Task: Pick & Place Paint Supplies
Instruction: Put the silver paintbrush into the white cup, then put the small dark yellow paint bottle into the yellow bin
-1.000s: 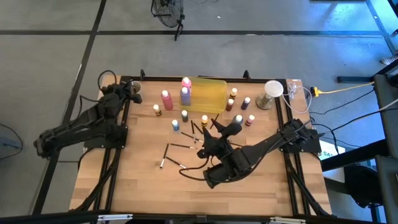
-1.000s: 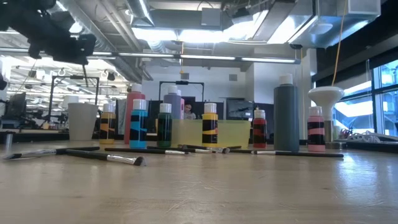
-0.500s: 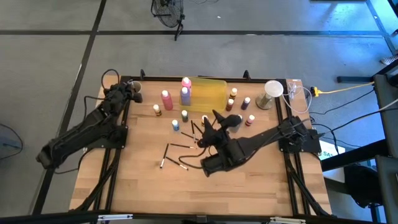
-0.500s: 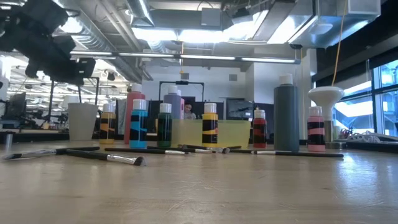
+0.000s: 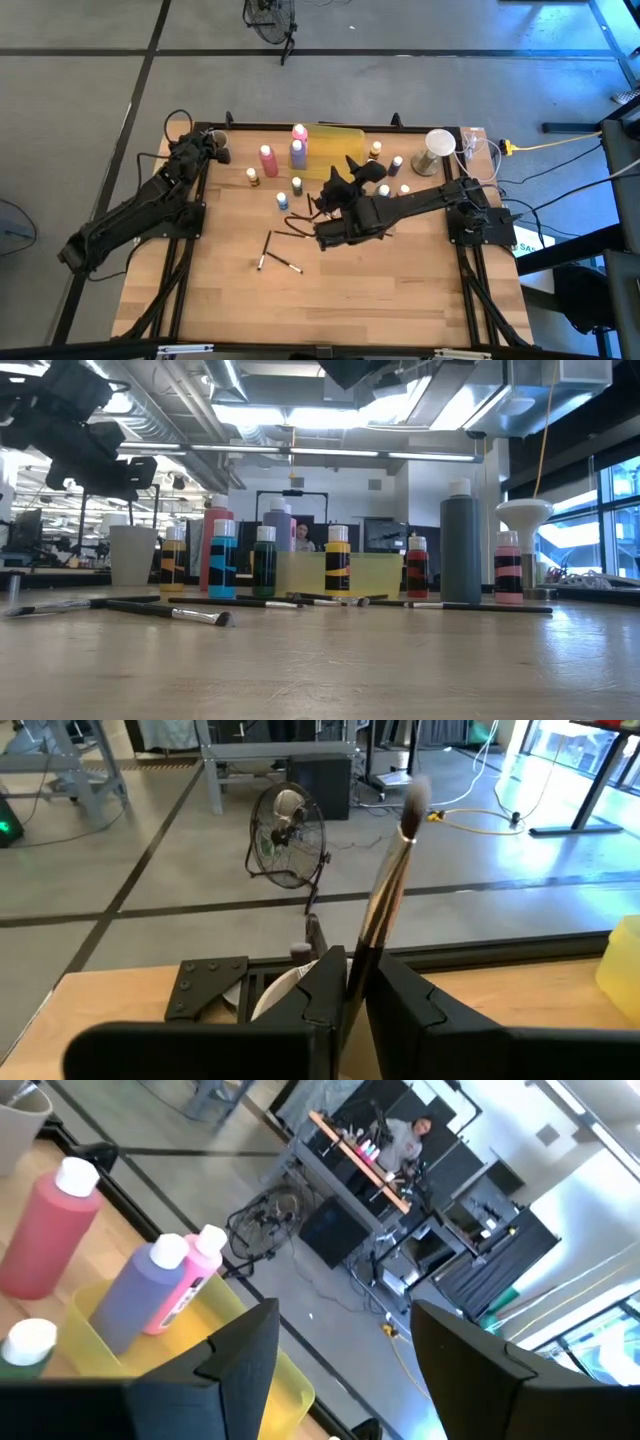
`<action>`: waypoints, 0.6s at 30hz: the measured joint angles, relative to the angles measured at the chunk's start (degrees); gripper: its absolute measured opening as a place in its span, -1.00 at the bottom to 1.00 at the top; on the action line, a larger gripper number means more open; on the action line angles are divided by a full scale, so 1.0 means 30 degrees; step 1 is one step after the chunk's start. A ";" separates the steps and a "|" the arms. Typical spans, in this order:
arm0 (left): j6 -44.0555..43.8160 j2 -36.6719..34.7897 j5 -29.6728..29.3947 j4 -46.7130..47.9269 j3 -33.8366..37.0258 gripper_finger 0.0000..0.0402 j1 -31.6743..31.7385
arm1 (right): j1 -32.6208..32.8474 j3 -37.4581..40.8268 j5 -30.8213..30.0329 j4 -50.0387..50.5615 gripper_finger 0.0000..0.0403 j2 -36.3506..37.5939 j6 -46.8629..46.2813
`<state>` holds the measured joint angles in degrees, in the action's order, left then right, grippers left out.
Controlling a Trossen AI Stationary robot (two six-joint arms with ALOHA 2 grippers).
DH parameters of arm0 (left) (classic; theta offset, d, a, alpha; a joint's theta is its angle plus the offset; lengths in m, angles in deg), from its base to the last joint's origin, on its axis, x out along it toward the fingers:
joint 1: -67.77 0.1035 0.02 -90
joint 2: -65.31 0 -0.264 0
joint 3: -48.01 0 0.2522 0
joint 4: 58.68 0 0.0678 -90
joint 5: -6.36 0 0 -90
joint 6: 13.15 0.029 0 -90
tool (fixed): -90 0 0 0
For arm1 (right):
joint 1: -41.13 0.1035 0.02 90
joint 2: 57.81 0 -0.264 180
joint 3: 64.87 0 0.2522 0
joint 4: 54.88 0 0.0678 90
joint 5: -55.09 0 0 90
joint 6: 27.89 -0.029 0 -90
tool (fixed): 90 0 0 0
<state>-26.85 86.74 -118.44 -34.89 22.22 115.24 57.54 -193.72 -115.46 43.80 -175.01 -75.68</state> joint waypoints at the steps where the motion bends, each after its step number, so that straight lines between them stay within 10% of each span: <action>1: -0.0017 0.0038 -0.0001 0.0003 0.0000 -0.79 0.0000 | -0.0039 0.0000 0.0073 0.0000 0.13 0.0000 0.0000; 18: 0.0645 -0.0273 0.1381 -0.0366 -0.0598 -0.75 -0.0053 | 0.0514 0.0000 0.1453 0.0058 0.13 0.0000 -0.0291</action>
<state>-24.91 85.93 -114.29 -35.98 20.42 115.08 59.09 -193.72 -111.10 43.98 -175.01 -76.55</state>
